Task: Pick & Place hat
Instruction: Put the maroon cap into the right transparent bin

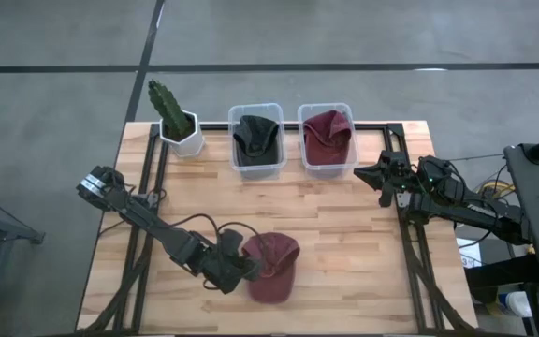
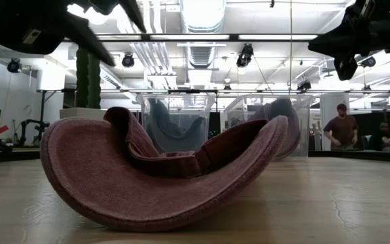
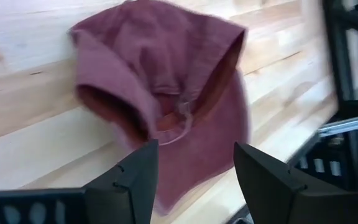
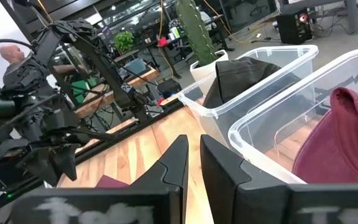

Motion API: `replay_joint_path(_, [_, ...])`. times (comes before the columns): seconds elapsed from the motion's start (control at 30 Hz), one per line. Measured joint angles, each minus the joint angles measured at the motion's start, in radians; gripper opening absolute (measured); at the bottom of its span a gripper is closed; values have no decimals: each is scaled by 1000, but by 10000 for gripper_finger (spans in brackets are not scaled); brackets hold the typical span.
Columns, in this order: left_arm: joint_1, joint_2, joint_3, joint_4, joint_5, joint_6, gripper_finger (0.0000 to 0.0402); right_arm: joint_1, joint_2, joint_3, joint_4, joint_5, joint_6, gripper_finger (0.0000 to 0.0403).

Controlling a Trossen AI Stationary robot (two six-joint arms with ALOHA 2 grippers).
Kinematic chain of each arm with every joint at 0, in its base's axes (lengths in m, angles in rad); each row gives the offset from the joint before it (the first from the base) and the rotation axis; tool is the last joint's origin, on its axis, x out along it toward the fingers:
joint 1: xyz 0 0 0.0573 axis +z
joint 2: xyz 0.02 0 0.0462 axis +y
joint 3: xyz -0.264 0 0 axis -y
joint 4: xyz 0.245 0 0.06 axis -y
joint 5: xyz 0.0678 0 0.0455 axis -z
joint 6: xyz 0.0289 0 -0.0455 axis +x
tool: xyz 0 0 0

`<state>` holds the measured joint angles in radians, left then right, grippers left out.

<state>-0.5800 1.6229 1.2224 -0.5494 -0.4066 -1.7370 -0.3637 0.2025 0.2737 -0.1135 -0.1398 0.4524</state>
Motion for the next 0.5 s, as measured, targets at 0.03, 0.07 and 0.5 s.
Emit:
replay_joint_path(0.03, [0, 2, 0, -14, 8, -3, 200, 0, 0, 0, 0, 0, 0, 38])
replay_joint_path(0.07, [0, 3, 0, -29, 15, -13, 200, 0, 0, 0, 0, 0, 0, 38])
replay_joint_path(0.5, [0, 27, 0, -91, 42, -34, 200, 0, 0, 0, -2, 1, 0, 38])
